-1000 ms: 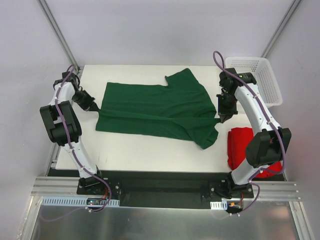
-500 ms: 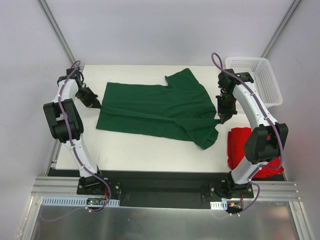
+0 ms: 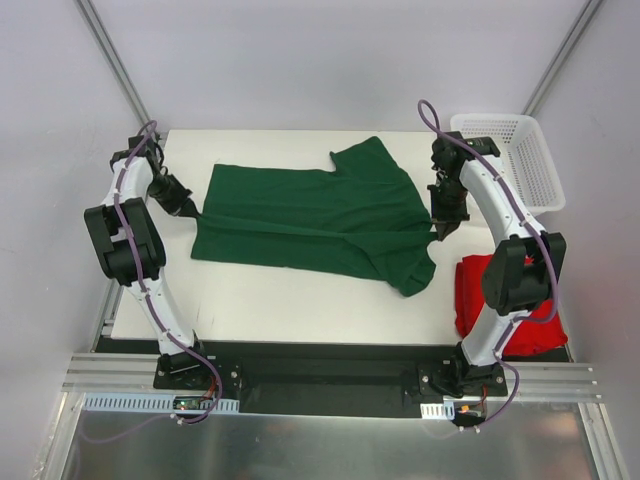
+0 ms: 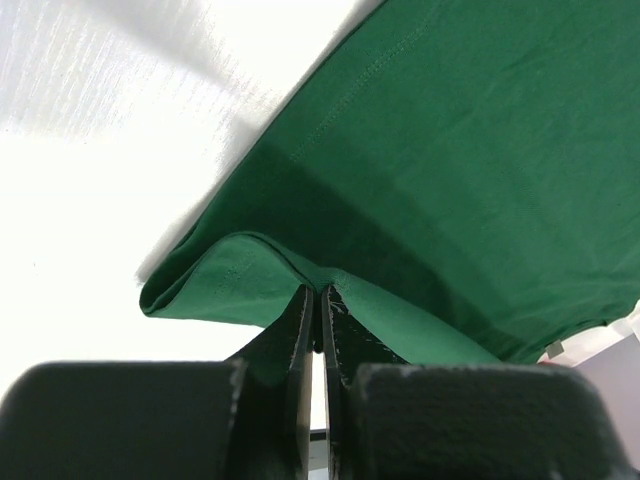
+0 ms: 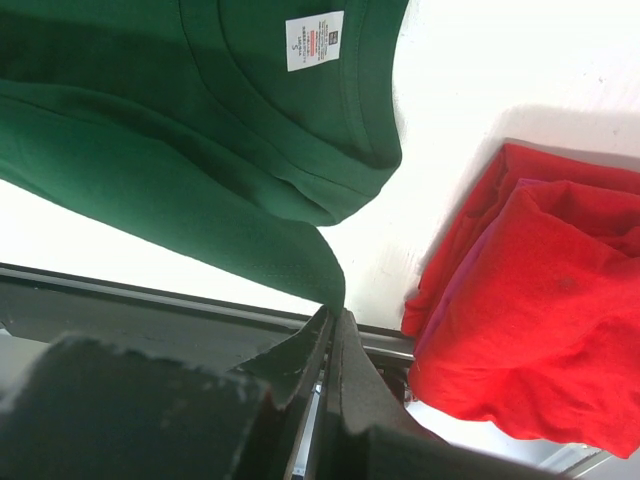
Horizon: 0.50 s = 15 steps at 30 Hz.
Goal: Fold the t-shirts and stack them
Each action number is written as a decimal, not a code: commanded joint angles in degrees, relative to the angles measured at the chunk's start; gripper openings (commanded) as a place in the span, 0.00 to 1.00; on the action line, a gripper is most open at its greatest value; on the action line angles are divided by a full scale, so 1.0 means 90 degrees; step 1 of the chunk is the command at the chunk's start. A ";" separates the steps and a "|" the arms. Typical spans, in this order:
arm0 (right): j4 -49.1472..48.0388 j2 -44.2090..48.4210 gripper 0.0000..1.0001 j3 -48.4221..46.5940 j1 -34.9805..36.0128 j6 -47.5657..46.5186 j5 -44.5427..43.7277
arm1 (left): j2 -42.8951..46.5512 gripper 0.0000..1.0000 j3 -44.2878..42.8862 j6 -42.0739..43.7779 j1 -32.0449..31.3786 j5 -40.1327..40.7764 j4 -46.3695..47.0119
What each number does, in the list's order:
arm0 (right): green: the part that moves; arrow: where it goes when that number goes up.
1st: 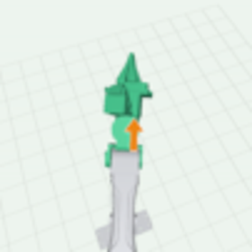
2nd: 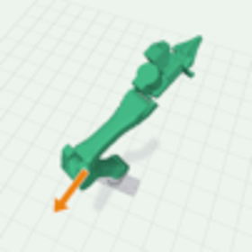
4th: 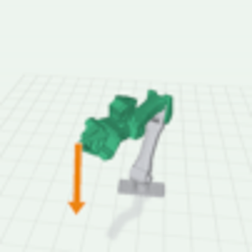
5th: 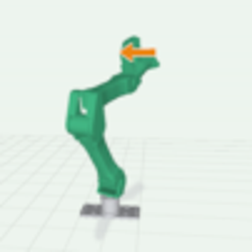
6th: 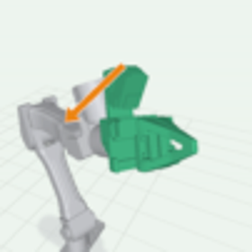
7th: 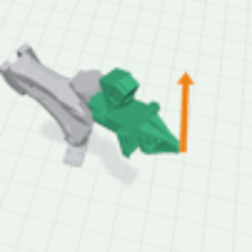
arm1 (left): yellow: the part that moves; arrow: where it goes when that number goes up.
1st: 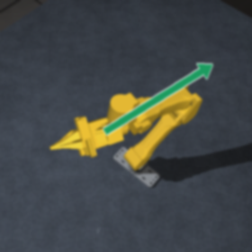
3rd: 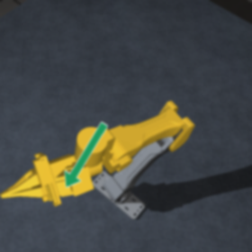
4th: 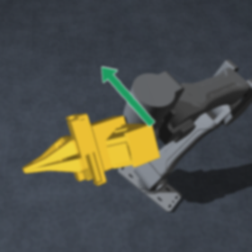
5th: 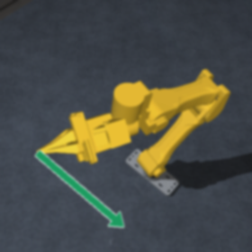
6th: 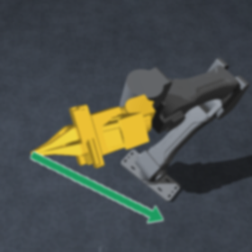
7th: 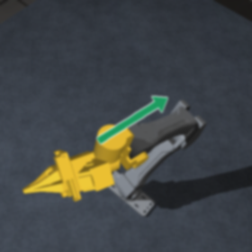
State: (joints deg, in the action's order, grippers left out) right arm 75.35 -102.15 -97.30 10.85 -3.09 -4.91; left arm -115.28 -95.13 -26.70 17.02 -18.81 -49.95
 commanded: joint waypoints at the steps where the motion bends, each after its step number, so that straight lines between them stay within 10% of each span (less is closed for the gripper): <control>1: 0.0671 -0.0046 0.01 -0.0186 -0.0063 -0.0164 -0.0119 | -0.0169 0.00 -0.0279 0.0135 0.0092 0.0273 -0.0055; 9: 0.0447 -0.0115 0.02 -0.0098 -0.0073 -0.0164 -0.0275 | -0.0471 0.00 -0.0562 0.0095 0.0092 0.0225 -0.0045; 11: 0.0398 -0.0134 0.02 -0.0137 -0.0063 -0.0135 -0.0401 | -0.0511 0.21 -0.0650 0.0105 0.0092 0.0186 -0.0065; 12: 0.0329 -0.0125 0.07 -0.0127 -0.0054 -0.0077 -0.0547 | -0.0530 0.76 -0.0660 0.0115 0.0092 0.0176 -0.0065; 13: 0.0280 -0.0105 0.13 -0.0127 -0.0063 -0.0038 -0.0645 | -0.0521 0.99 -0.0660 0.0125 0.0092 0.0147 -0.0065; 15: 0.0066 0.0099 0.31 -0.0059 -0.0063 0.0079 -0.0831 | -0.0385 0.99 -0.0582 0.0134 0.0082 0.0137 -0.0065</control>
State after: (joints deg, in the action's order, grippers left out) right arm 75.37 -103.53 -97.30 10.79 -3.14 -7.07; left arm -119.90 -98.65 -26.37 17.30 -18.70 -49.78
